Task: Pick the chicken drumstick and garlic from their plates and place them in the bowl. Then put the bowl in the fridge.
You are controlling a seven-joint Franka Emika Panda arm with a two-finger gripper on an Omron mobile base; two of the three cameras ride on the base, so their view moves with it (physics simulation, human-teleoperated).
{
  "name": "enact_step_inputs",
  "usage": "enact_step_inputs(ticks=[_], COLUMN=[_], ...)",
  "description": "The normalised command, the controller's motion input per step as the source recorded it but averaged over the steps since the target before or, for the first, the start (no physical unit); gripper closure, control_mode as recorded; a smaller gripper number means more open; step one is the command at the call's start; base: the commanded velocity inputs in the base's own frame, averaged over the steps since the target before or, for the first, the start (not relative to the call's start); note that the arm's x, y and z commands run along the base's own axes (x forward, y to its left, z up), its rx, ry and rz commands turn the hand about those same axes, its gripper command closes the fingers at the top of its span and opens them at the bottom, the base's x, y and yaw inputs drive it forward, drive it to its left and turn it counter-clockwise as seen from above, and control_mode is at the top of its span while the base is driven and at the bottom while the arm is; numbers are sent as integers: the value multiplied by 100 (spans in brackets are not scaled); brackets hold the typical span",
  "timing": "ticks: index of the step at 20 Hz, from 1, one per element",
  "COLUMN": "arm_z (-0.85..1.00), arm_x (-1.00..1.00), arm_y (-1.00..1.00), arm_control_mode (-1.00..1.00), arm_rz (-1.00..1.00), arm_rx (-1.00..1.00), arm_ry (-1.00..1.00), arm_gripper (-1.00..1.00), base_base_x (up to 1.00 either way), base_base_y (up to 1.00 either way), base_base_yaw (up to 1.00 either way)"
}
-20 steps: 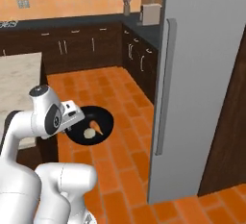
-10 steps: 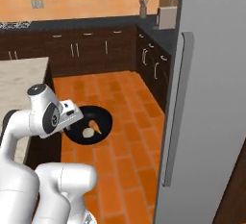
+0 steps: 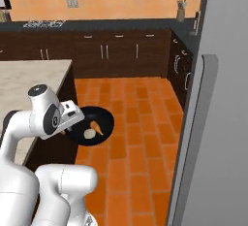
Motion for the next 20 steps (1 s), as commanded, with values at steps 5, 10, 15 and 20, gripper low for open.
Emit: enact_step_inputs(ticks=[5,10,15,20], arm_z=[0,0,0,0], arm_x=[0,0,0,0], arm_y=[0,0,0,0], arm_control_mode=[100,100,100,100], arm_rz=[0,0,0,0], arm_rx=[0,0,0,0], arm_ry=[0,0,0,0], arm_gripper=[100,100,100,100], base_base_x=[90,100,100,69], base_base_y=[-33,2,23,12], base_base_yaw=[11,0,-2,-41])
